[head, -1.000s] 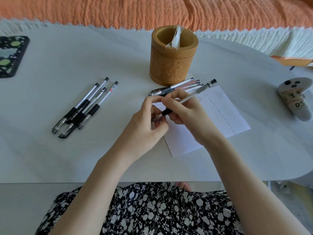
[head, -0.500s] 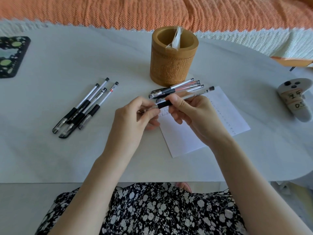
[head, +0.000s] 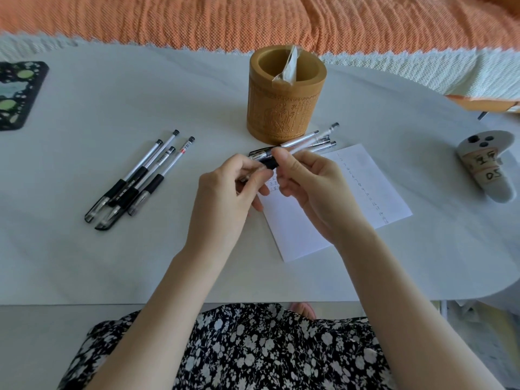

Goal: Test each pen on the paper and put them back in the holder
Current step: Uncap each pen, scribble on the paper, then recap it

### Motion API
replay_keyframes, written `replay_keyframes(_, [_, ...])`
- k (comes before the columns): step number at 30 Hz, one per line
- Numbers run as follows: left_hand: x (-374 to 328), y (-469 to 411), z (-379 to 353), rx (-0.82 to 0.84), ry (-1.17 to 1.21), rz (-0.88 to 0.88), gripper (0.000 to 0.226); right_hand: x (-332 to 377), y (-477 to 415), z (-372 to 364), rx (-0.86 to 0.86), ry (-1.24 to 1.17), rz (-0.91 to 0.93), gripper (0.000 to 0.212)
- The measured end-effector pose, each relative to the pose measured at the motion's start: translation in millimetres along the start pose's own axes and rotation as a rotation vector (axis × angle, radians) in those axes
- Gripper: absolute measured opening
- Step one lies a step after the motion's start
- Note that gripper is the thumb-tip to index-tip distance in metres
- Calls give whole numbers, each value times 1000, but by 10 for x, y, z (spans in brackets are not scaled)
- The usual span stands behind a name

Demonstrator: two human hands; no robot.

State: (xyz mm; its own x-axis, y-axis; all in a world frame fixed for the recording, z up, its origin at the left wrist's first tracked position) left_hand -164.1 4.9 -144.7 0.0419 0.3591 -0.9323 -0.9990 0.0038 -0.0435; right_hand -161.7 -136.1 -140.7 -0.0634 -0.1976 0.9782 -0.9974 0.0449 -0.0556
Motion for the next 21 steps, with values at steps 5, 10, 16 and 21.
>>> replay_keyframes(5, [52,-50,-38,12,-101,13,11,2,-48,94,-69,196,-34,22])
replay_keyframes(10, [71,-49,119,-88,-215,28,21,10,-161,159,-259,262,-55,32])
replay_keyframes(16, [102,-3,240,-151,-283,51,13,-64,-278,138,-269,459,-54,30])
replay_keyframes(21, [185,-45,318,-281,-405,-14,16,-45,-235,175,-275,534,-24,27])
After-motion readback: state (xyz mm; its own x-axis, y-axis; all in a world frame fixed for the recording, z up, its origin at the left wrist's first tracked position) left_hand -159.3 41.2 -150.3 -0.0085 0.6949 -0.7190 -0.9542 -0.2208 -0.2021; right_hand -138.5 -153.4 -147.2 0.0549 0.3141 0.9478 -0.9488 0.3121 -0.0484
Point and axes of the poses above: each hand's wrist, its own y-axis away from the middle knuckle, its own z-axis out of the back of the hand, x = y × z, the point moved 1 cm from there along -y, towards the middle knuckle, and after that the axes turned 10 degrees about z, right-handed, at the moved point
